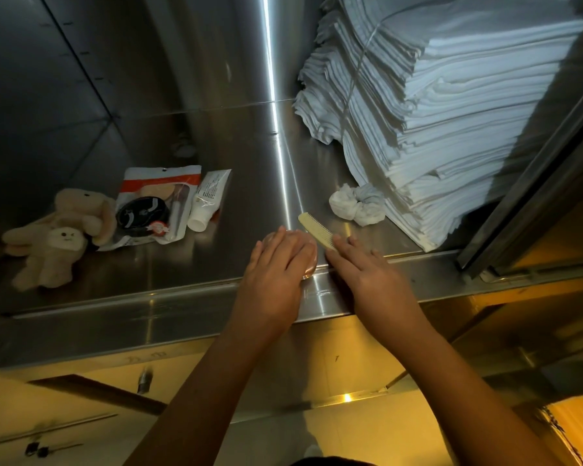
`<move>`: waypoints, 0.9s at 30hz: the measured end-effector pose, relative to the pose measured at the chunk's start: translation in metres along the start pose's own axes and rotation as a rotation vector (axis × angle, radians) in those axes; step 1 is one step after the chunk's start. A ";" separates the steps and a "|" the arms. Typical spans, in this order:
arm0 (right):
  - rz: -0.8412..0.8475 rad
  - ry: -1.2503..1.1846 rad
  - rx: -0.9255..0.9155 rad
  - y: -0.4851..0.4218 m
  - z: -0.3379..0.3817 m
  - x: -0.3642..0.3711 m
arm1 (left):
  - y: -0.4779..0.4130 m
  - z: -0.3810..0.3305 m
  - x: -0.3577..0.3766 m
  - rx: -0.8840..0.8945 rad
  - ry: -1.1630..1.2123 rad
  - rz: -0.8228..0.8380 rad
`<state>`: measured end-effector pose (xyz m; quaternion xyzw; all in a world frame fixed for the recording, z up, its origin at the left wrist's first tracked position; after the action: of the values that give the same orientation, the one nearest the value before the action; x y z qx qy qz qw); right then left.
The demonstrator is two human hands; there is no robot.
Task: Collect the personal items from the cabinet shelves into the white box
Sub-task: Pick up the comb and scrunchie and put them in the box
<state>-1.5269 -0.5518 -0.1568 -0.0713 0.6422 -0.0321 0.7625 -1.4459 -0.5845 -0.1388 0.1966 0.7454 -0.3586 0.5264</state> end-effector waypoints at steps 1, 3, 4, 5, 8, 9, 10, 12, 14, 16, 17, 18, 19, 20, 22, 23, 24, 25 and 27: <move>-0.012 -0.006 0.000 0.001 0.000 -0.002 | 0.000 0.000 0.000 0.007 -0.003 0.001; -0.047 -0.024 -0.009 0.004 0.002 -0.007 | 0.000 -0.002 -0.001 0.027 -0.025 0.007; -0.073 -0.024 -0.011 0.004 0.003 -0.010 | 0.000 -0.003 -0.001 0.040 -0.044 0.005; -0.100 -0.020 -0.016 0.005 0.004 -0.014 | 0.001 -0.004 -0.003 0.054 -0.064 -0.002; -0.161 -0.027 -0.043 0.004 0.011 -0.022 | 0.009 -0.004 -0.012 0.116 -0.092 -0.054; -0.175 -0.037 -0.049 0.003 0.013 -0.025 | 0.012 -0.002 -0.016 0.131 -0.098 -0.071; -0.186 -0.044 -0.054 0.002 0.015 -0.027 | 0.015 0.001 -0.019 0.134 -0.105 -0.079; -0.201 -0.055 -0.073 -0.001 0.021 -0.031 | 0.022 0.011 -0.024 0.102 -0.126 -0.084; -0.204 -0.062 -0.110 -0.008 0.032 -0.033 | 0.029 0.021 -0.033 0.048 -0.163 -0.100; -0.197 -0.070 -0.166 -0.014 0.048 -0.033 | 0.037 0.032 -0.042 -0.011 -0.186 -0.113; -0.193 -0.078 -0.196 -0.018 0.057 -0.032 | 0.042 0.038 -0.048 -0.041 -0.192 -0.119; -0.190 -0.086 -0.228 -0.021 0.067 -0.031 | 0.049 0.044 -0.053 -0.072 -0.198 -0.126; -0.188 -0.093 -0.262 -0.024 0.076 -0.029 | 0.057 0.051 -0.058 -0.110 -0.202 -0.132; -0.187 -0.099 -0.297 -0.027 0.086 -0.027 | 0.065 0.057 -0.063 -0.150 -0.206 -0.137; -0.182 -0.116 -0.365 -0.032 0.105 -0.023 | 0.083 0.070 -0.073 -0.222 -0.218 -0.158; -0.177 -0.127 -0.400 -0.034 0.116 -0.020 | 0.092 0.076 -0.078 -0.253 -0.229 -0.175; -0.171 -0.141 -0.437 -0.036 0.127 -0.018 | 0.102 0.082 -0.084 -0.282 -0.240 -0.193; -0.163 -0.154 -0.475 -0.036 0.139 -0.015 | 0.112 0.087 -0.088 -0.308 -0.254 -0.211; -0.150 -0.170 -0.555 -0.036 0.165 -0.011 | 0.133 0.098 -0.097 -0.371 -0.283 -0.245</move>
<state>-1.3648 -0.5747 -0.1136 -0.3270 0.5532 0.0946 0.7604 -1.2576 -0.5600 -0.1110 -0.0472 0.7354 -0.3010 0.6053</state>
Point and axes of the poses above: each hand's wrist, its own y-axis away from the middle knuckle, its own x-axis out of the palm, z = x × y, the point moved 10 cm from there along -y, towards the middle knuckle, and after that the axes turned 6 degrees about z, right-handed, at the moved point
